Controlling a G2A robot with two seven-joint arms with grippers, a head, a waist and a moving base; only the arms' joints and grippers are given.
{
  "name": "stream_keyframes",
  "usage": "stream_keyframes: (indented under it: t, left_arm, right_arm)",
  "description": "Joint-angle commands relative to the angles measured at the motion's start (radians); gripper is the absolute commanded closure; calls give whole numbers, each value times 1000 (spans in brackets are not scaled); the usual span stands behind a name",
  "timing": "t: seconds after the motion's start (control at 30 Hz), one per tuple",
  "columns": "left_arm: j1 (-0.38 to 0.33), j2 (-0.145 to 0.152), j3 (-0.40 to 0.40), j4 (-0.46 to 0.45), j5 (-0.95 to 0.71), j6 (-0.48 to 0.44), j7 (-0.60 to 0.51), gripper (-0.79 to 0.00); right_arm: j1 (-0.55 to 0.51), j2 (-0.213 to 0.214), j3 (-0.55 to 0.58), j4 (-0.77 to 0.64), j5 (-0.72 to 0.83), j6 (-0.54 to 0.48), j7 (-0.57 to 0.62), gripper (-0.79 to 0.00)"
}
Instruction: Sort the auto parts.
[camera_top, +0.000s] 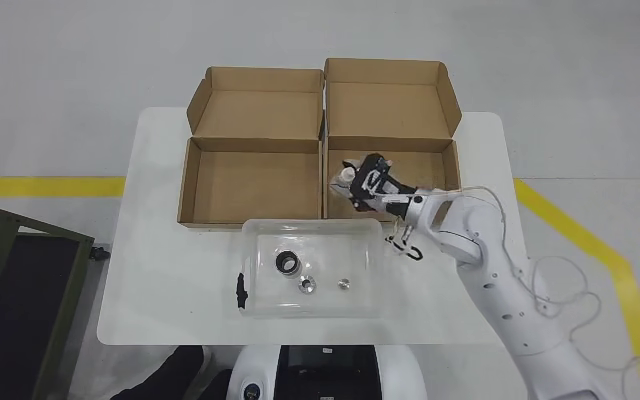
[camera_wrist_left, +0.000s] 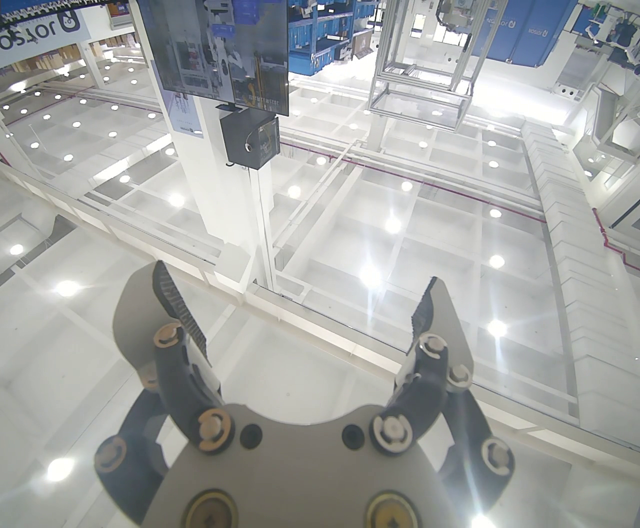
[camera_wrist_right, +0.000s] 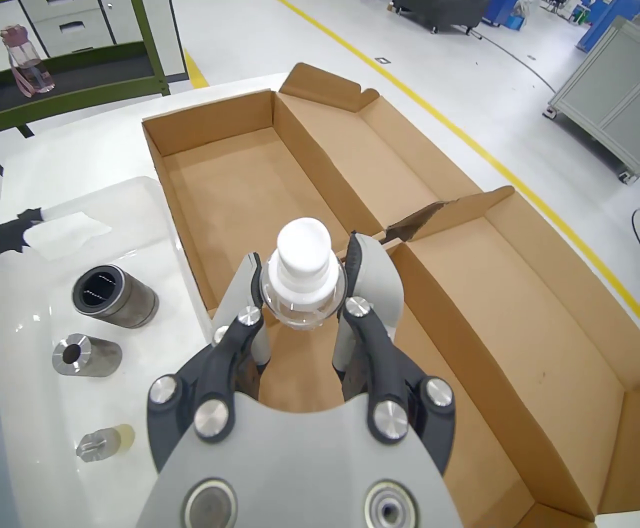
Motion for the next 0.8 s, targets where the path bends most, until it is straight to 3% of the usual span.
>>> stream_keyframes:
  t: [0.0, 0.77]
  left_arm:
    - [0, 0, 0, 0, 0, 0, 0, -785]
    - [0, 0, 0, 0, 0, 0, 0, -785]
  right_arm:
    - [14, -2, -5, 27, 8, 5, 10, 0]
    - [117, -25, -83, 227, -9, 50, 50, 0]
